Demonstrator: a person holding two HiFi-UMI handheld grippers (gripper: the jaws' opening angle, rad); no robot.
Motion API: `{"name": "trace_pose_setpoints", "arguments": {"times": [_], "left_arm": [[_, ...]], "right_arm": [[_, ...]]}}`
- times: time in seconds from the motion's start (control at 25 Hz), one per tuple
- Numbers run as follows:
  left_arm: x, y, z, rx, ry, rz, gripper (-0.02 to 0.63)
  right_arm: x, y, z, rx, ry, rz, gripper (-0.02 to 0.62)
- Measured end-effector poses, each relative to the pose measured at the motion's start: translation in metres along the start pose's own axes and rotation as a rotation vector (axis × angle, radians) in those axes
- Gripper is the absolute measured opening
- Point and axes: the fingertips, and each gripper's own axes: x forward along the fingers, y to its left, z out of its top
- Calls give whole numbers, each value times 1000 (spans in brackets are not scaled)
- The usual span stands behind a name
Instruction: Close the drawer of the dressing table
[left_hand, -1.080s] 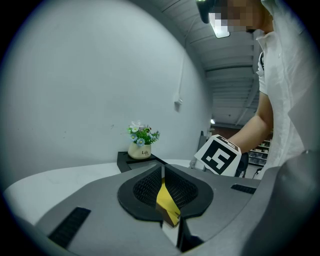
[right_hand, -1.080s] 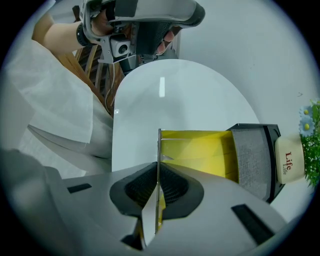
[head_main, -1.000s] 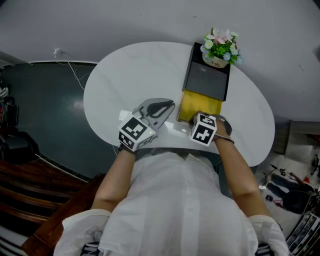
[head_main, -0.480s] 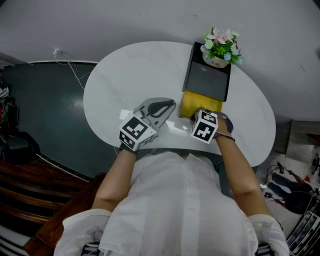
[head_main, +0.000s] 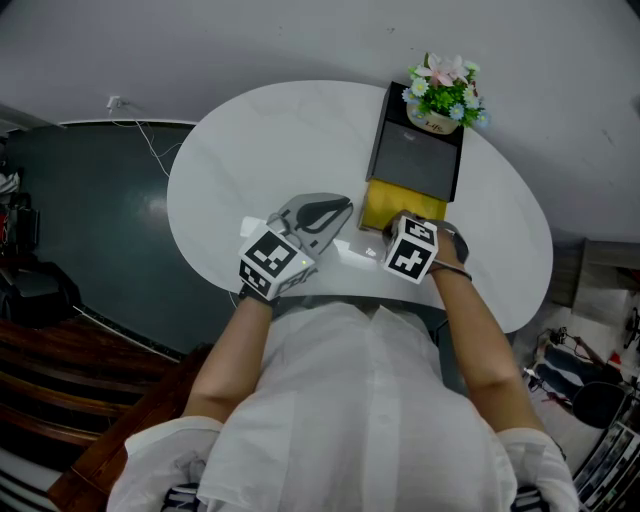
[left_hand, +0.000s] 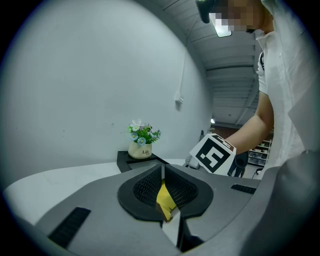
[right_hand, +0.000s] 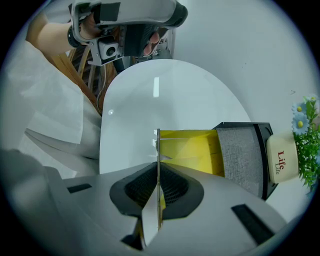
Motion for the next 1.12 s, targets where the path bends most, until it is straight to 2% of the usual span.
{"name": "trace_pose_setpoints", "arguments": {"times": [1.12], "left_arm": [[5,7,0,-5,8,13,20]], "right_arm": [[0,-44,-2,17,-1,-78,21]]}}
